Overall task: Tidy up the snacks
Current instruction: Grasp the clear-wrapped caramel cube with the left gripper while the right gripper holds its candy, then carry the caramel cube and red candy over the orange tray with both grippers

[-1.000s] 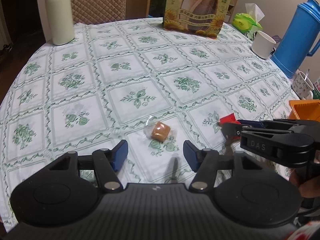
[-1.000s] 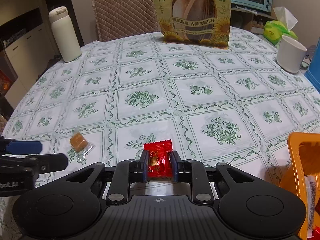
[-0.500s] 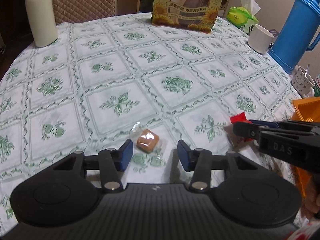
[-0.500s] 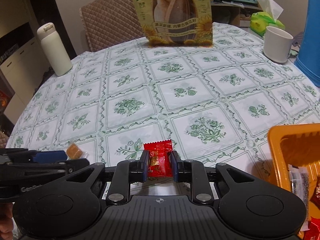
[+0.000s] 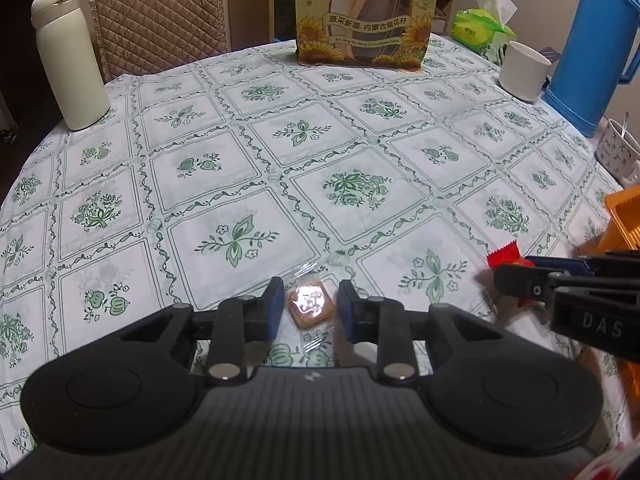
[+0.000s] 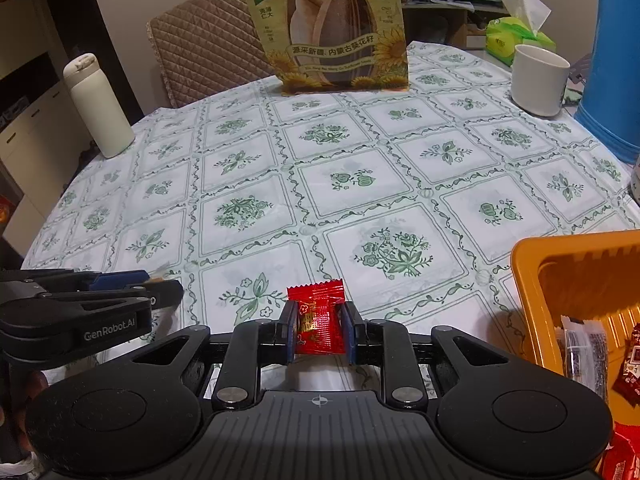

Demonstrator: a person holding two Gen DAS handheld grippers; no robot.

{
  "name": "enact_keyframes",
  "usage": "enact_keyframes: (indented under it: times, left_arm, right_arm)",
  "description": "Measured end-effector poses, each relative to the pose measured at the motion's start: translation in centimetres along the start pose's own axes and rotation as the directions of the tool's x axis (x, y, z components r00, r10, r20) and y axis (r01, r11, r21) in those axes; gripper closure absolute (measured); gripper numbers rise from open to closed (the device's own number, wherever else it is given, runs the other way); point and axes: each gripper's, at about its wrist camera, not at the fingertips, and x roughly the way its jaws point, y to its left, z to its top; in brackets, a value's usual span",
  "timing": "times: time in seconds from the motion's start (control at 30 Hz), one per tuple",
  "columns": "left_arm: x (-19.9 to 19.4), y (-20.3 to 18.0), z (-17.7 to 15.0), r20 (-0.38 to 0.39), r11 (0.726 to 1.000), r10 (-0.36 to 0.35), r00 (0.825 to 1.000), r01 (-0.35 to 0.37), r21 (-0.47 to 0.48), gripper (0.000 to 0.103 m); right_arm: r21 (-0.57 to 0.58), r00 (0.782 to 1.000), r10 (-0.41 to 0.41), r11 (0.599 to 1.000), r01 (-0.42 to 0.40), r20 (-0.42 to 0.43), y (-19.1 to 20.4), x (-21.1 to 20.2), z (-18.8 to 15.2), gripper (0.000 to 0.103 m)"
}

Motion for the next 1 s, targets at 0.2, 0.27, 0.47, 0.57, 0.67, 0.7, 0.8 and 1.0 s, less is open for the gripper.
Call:
enact_keyframes:
  times: [0.2, 0.27, 0.47, 0.57, 0.67, 0.7, 0.8, 1.0]
  left_arm:
    - [-0.6, -0.1, -0.5, -0.001, 1.000, -0.005, 1.000, 0.005, 0.019, 0.079]
    - [-0.8, -0.1, -0.8, -0.003, 1.000, -0.008, 1.000, 0.008, 0.021, 0.079]
    - [-2.0, 0.0, -1.5, -0.009, 1.000, -0.015, 1.000, 0.015, 0.019, 0.079]
    - [-2.7, 0.1, -1.9, -0.011, 1.000, -0.017, 1.000, 0.017, 0.013, 0.079]
    - [-3.6, 0.3, -2.1, -0.009, 1.000, -0.022, 1.000, 0.022, 0.000, 0.080]
    - [-3.9, 0.3, -2.1, -0.006, 1.000, -0.023, 1.000, 0.023, -0.002, 0.080]
    - [-4.9, 0.4, -2.3, 0.006, 1.000, -0.029, 1.000, 0.029, -0.009, 0.080]
    - [-7.8, 0.2, -2.9, 0.028, 0.999, -0.046, 0.999, 0.047, -0.021, 0.079]
  right_arm:
    - [-0.003, 1.000, 0.006, 1.000, -0.006, 0.000, 0.3, -0.3, -0.2, 0.080]
    - [-0.005, 1.000, 0.010, 1.000, -0.010, 0.001, 0.4, -0.5, -0.2, 0.080]
    - [-0.009, 1.000, 0.026, 1.000, -0.026, 0.009, 0.8, -1.4, -0.5, 0.080]
    - [-0.014, 0.999, 0.037, 0.999, -0.037, 0.013, 1.1, -2.0, -0.7, 0.080]
    - [-0.014, 0.999, 0.046, 0.999, -0.046, 0.016, 1.3, -2.6, -1.0, 0.080]
    - [-0.014, 0.999, 0.048, 0.999, -0.048, 0.018, 1.4, -2.8, -1.0, 0.080]
    - [-0.016, 0.998, 0.057, 0.998, -0.057, 0.024, 1.5, -3.6, -1.3, 0.080]
    - [-0.014, 0.996, 0.081, 0.997, -0.081, 0.043, 1.8, -6.1, -2.0, 0.080]
